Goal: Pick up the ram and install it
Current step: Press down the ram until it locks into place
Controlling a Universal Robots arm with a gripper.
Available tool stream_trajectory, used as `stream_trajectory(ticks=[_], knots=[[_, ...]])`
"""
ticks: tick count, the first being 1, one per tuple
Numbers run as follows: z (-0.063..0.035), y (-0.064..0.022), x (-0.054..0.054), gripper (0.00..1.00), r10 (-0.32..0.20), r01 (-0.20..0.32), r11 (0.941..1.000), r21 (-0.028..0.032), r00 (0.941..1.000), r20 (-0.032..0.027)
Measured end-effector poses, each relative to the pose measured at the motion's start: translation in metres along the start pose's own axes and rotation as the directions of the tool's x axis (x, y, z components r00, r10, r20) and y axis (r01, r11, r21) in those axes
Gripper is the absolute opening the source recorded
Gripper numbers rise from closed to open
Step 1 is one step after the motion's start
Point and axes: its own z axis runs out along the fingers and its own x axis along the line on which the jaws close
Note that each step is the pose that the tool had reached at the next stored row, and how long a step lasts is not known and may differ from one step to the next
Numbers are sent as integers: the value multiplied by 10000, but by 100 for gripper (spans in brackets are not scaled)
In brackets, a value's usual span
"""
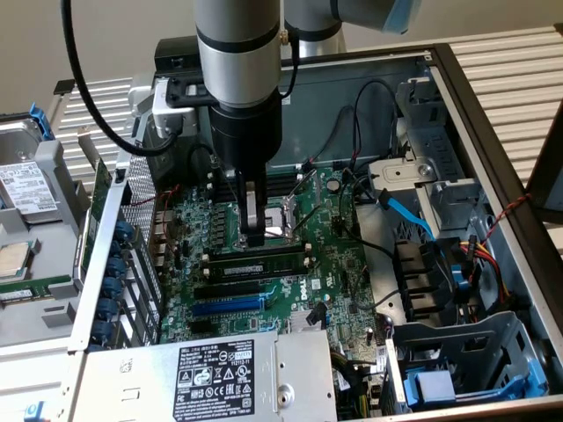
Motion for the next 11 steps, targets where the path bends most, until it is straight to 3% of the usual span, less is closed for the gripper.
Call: stream_trajectory(ticks=[11], knots=[[2, 0, 0, 11, 1025, -1025, 9947, 21, 9947, 31]])
